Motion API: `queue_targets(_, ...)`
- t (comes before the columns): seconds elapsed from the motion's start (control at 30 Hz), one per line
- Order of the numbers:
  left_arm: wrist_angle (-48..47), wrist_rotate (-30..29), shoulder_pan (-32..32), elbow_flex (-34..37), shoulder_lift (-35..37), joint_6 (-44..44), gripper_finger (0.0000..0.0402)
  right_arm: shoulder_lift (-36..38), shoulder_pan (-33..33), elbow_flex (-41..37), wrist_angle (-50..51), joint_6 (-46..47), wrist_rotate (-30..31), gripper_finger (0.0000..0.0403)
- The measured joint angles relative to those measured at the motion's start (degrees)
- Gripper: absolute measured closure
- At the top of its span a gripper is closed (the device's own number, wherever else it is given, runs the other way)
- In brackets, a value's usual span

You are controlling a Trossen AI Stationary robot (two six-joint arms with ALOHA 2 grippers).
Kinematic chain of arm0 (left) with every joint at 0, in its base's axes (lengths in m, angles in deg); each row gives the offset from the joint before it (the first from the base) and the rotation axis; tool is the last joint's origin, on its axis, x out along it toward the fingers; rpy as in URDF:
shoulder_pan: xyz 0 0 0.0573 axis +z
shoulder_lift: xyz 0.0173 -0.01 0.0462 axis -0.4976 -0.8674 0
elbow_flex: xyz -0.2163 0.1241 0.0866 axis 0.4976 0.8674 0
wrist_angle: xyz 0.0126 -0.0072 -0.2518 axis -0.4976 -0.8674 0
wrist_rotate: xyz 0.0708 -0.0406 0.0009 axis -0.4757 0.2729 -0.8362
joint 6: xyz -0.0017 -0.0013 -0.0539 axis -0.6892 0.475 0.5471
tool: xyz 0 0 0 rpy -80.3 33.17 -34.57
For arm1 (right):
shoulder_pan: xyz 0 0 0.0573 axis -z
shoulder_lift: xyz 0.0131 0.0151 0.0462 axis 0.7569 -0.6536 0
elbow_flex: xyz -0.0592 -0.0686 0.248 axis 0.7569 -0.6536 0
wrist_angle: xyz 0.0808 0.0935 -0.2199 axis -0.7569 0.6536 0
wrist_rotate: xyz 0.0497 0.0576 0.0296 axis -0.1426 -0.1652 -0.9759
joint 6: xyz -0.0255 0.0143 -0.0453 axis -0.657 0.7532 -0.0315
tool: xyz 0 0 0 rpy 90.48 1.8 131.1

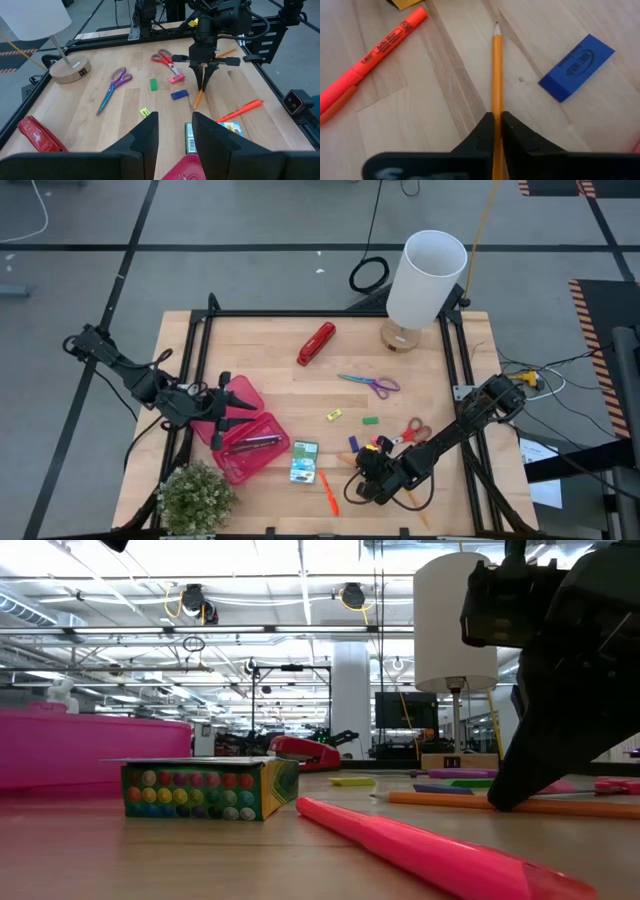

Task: Pack school essentials
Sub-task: Put the orange pencil into the red supply box

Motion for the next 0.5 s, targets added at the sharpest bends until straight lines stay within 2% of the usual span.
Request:
queue_targets(0.4, 0.0, 0.0, 0.0, 0.0, 0.0, 0.0, 0.0279, 2.1, 0.2, -0.2, -1.0, -6.1, 0.4, 0.0387)
queue_targets(0.5, 0.0, 0.0, 0.0, 0.0, 0.0, 0.0, 0.0279, 2.1, 0.3, -0.2, -1.8, -8.5, 0.4, 0.0373)
